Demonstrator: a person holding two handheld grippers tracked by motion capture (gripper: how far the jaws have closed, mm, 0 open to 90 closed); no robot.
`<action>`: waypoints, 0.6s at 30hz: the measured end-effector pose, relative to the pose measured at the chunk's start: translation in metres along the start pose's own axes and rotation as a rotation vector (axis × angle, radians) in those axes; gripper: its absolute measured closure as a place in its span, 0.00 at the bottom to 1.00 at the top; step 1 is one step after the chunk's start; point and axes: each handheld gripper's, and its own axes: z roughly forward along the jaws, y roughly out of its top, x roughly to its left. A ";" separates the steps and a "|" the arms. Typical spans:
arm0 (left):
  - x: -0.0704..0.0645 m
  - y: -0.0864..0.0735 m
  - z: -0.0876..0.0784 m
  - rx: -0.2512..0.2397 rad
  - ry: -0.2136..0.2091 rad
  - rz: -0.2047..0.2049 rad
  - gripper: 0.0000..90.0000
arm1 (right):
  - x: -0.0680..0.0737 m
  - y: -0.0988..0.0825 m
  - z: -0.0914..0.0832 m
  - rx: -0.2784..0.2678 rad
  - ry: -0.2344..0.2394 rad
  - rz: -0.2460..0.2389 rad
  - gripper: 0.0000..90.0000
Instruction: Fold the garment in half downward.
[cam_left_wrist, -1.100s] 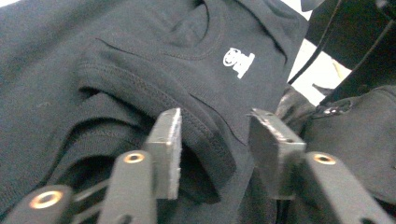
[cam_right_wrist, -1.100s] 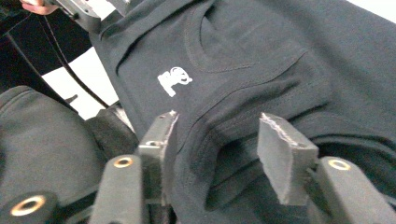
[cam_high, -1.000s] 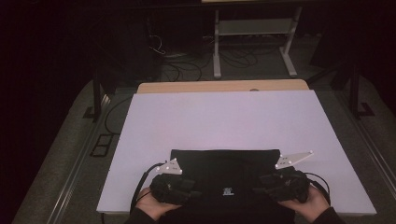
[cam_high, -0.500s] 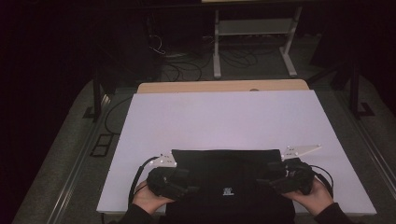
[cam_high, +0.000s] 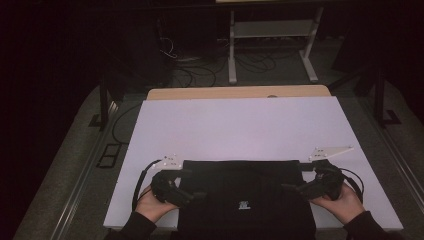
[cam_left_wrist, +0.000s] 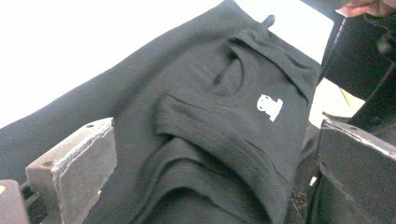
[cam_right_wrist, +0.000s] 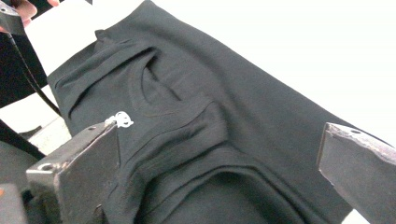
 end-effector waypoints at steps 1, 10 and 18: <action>0.002 0.000 -0.002 -0.005 0.007 0.004 0.00 | -0.002 0.000 -0.002 -0.003 -0.003 0.001 0.00; 0.006 0.003 -0.007 0.009 0.029 0.033 0.00 | -0.013 0.003 -0.012 -0.019 -0.022 0.000 0.00; 0.008 0.014 -0.008 0.017 0.044 0.064 0.00 | -0.022 0.009 -0.017 -0.025 -0.038 -0.013 0.00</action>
